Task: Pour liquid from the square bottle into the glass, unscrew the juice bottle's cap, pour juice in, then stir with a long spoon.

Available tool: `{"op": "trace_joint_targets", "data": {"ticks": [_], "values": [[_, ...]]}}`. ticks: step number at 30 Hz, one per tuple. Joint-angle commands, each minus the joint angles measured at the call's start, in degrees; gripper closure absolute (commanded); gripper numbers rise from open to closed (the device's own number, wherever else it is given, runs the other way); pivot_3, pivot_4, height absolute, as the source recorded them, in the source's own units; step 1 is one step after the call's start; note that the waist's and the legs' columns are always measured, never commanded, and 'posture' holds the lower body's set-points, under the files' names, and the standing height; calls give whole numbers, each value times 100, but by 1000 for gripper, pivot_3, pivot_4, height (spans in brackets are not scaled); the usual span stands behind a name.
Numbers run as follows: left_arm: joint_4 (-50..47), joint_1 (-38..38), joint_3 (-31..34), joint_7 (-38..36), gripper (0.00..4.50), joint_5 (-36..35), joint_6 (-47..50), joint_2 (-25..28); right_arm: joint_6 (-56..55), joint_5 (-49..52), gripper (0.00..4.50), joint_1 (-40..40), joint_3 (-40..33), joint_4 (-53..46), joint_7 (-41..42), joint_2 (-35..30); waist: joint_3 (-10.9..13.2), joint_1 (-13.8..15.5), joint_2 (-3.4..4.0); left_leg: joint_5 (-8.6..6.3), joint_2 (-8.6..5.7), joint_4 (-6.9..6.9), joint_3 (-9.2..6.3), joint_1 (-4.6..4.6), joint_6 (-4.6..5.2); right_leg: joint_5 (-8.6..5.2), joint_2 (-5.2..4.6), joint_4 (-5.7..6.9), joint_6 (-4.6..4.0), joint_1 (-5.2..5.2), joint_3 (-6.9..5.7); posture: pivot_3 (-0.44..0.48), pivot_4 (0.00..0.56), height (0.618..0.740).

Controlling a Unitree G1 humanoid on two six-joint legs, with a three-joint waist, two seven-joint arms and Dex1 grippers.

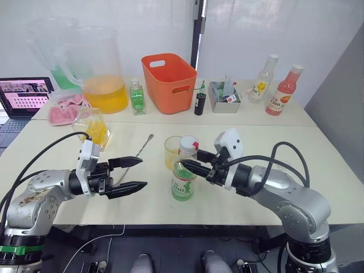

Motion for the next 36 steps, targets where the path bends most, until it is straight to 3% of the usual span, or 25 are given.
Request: {"op": "trace_joint_targets", "data": {"ticks": [1, 3, 4, 11, 23, 30, 36], "values": [[8, -85, 1, -96, 0, 22, -24, 63, -147, 2, 3251, 90, -2, -174, -105, 11, 0, -3, 0, 6, 0, 0, 0, 0, 10, 0, 0, 0, 0, 1, 0, 0, 150, 717], [35, -93, 10, -133, 0, 53, -49, 72, -189, 31, 3251, 188, 50, -195, -55, -24, 0, -6, 0, 12, 0, 0, 0, 0, 19, 0, 0, 0, 0, 2, -1, 0, 150, 717], [48, -100, 16, -144, 0, 65, -58, 74, -205, 65, 2451, 203, 44, -196, -27, -44, 0, -7, 0, 12, 1, 0, 0, 1, 19, 0, 0, -1, 0, 2, -1, 0, 150, 717], [40, -169, 34, -129, 0, 69, -54, 28, -274, 478, 64, 147, -252, -111, 548, -464, 0, -5, -1, 12, 1, 0, 0, 1, 18, 0, 0, -2, -1, 4, 0, 0, 150, 717], [215, -608, -224, 106, 0, 410, -138, -77, -881, 1239, 24, 867, -1775, 498, 2465, -2197, -1, 92, -2, 12, -1, 3, 1, 1, 19, -1, -1, -8, 0, 7, 1, 0, 150, 717], [248, -1048, -397, -12, 0, 181, 388, -51, -852, 1896, 24, 1387, -3132, 889, 2709, -2567, 0, 107, -2, 20, -2, 6, 1, 2, 31, 0, -1, -8, 2, 9, 2, 0, 150, 717], [134, -1697, -729, 5, 0, 78, 800, -192, -884, 2074, 24, 1934, -3373, 518, 2416, -2657, 0, 127, -3, 21, -3, 13, 0, 2, 33, -1, -1, -8, 6, 15, 2, 0, 150, 717]]}}
